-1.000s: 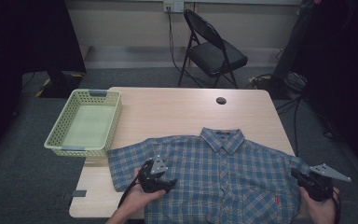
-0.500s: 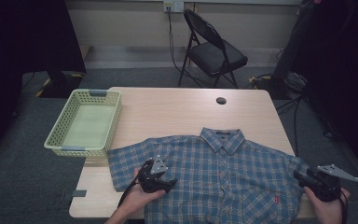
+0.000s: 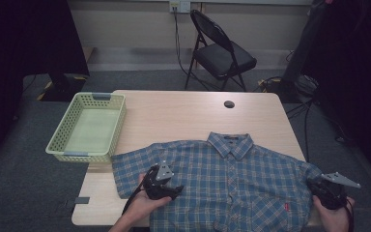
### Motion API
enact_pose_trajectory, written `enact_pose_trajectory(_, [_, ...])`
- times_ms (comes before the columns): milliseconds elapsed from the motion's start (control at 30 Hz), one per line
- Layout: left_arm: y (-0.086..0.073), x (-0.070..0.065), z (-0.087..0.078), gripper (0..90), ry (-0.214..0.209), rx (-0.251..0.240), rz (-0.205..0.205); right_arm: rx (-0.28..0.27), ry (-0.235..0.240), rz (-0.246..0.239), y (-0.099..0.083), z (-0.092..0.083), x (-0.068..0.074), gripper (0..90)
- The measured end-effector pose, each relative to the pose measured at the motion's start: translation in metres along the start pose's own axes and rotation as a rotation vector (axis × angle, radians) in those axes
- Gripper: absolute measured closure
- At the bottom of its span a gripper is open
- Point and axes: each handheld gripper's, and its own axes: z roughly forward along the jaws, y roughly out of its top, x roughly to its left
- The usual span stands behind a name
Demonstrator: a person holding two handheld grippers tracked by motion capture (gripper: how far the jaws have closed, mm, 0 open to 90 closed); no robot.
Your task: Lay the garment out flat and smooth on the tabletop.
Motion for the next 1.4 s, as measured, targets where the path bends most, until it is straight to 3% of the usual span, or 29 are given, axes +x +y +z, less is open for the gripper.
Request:
enact_pose_trajectory(133, [0.0,0.0,0.001,30.9,-0.001,0.0,-0.001,-0.111,0.062,-0.015,0.015,-0.02,0.016,89.1])
enact_pose_trajectory(233, [0.001,0.0,0.001,30.8,0.0,0.0,-0.003,-0.223,0.151,-0.065,0.035,-0.043,0.047,89.1])
enact_pose_trajectory(300, [0.001,0.0,0.001,30.9,0.0,0.0,-0.003,-0.259,0.242,-0.104,0.043,-0.052,0.068,88.9])
enact_pose_trajectory(333, [0.001,0.0,0.001,30.9,0.001,0.0,-0.003,-0.266,0.319,-0.135,0.045,-0.054,0.085,88.1])
enact_pose_trajectory(400, [0.0,0.0,0.001,30.8,0.001,0.0,-0.003,-0.257,0.412,-0.188,0.046,-0.053,0.107,76.3])
enact_pose_trajectory(467, [0.0,0.0,0.0,30.9,0.001,0.0,-0.003,-0.238,0.443,-0.216,0.047,-0.051,0.123,62.6])
enact_pose_trajectory(500, [0.0,0.0,0.0,30.9,0.001,0.0,-0.002,-0.233,0.445,-0.211,0.048,-0.05,0.124,59.3])
enact_pose_trajectory(533, [0.0,0.0,0.0,30.9,0.0,0.0,-0.002,-0.23,0.442,-0.2,0.049,-0.048,0.122,61.5])
enact_pose_trajectory(633, [0.0,0.0,0.0,30.8,0.0,0.0,-0.002,-0.222,0.419,-0.16,0.052,-0.042,0.108,60.8])
enact_pose_trajectory(700, [0.0,0.0,0.001,30.8,0.0,0.0,-0.002,-0.201,0.402,-0.163,0.053,-0.036,0.102,58.7])
enact_pose_trajectory(767, [0.0,0.0,0.001,30.8,0.0,0.0,-0.002,-0.165,0.415,-0.185,0.054,-0.026,0.1,56.1])
enact_pose_trajectory(933, [0.0,0.0,0.001,30.8,0.0,0.0,-0.003,-0.077,0.421,-0.24,0.06,0.003,0.111,49.6])
enact_pose_trajectory(1033, [0.0,0.0,0.001,30.8,0.0,0.001,-0.002,-0.05,0.435,-0.242,0.06,0.013,0.116,46.3])
enact_pose_trajectory(1067, [0.0,0.0,0.001,30.8,0.0,0.0,-0.002,-0.012,0.427,-0.252,0.057,0.023,0.119,42.4])
enact_pose_trajectory(1233, [0.0,0.0,0.001,30.7,0.0,0.0,-0.002,0.032,0.389,-0.255,0.047,0.034,0.121,35.1])
enact_pose_trajectory(1367, [0.001,0.0,0.001,30.5,0.0,0.001,-0.002,0.039,0.377,-0.268,0.045,0.038,0.123,35.8])
enact_pose_trajectory(1400, [0.001,0.0,0.001,30.4,0.0,0.001,-0.001,0.039,0.379,-0.267,0.045,0.038,0.123,39.4])
